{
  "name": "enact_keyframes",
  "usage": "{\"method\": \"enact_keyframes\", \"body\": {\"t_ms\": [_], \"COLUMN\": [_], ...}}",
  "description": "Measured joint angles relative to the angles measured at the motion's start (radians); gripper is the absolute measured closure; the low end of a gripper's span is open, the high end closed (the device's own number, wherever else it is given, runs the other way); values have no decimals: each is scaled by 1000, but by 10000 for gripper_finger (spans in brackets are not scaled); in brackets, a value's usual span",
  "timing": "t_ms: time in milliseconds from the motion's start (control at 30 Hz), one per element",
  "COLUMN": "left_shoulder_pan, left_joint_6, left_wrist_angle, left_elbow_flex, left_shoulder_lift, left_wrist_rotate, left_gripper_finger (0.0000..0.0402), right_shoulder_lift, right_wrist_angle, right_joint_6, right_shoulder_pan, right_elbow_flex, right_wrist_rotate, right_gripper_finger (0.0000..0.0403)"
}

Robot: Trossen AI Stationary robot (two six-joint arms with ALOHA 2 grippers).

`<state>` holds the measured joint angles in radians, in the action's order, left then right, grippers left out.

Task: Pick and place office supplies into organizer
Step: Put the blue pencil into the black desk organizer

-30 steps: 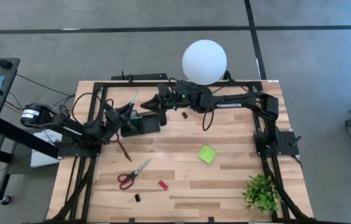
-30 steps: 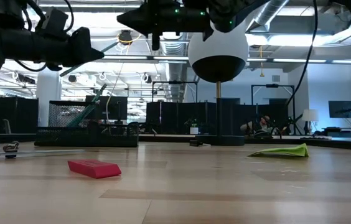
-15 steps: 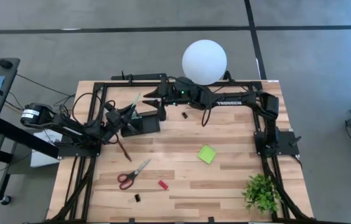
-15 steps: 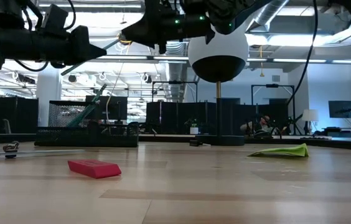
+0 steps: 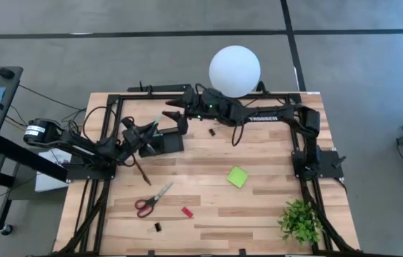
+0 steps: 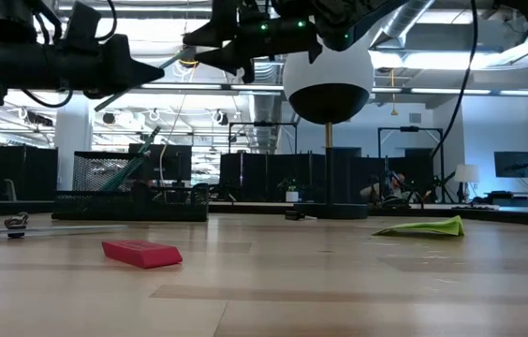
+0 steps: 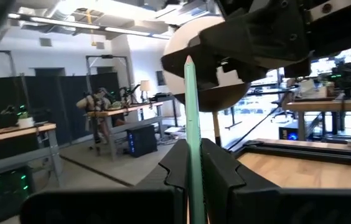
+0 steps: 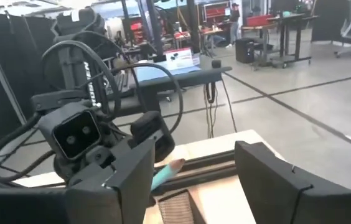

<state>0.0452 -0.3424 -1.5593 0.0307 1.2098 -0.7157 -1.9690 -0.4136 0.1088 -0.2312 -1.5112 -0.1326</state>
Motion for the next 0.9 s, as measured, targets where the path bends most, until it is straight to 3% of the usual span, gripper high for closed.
{"method": "enact_keyframes", "body": {"t_ms": [367,567,900], "left_shoulder_pan": [0,0,1], "left_joint_6": [-19,-45,-44], "left_wrist_angle": [-3,-2,-2], "left_elbow_flex": [20,20,20], "left_shoulder_lift": [0,0,0], "left_wrist_rotate": [-16,-47,-67], "left_gripper_finger": [391,391,388], "right_shoulder_lift": [-176,-179,-180], "right_wrist_angle": [-158,-155,-216], "right_joint_6": [79,78,68], "right_shoulder_pan": [8,7,6], "right_elbow_flex": [-96,-112,-111], "right_wrist_rotate": [-3,3,-66], "right_gripper_finger": [216,240,360]}}
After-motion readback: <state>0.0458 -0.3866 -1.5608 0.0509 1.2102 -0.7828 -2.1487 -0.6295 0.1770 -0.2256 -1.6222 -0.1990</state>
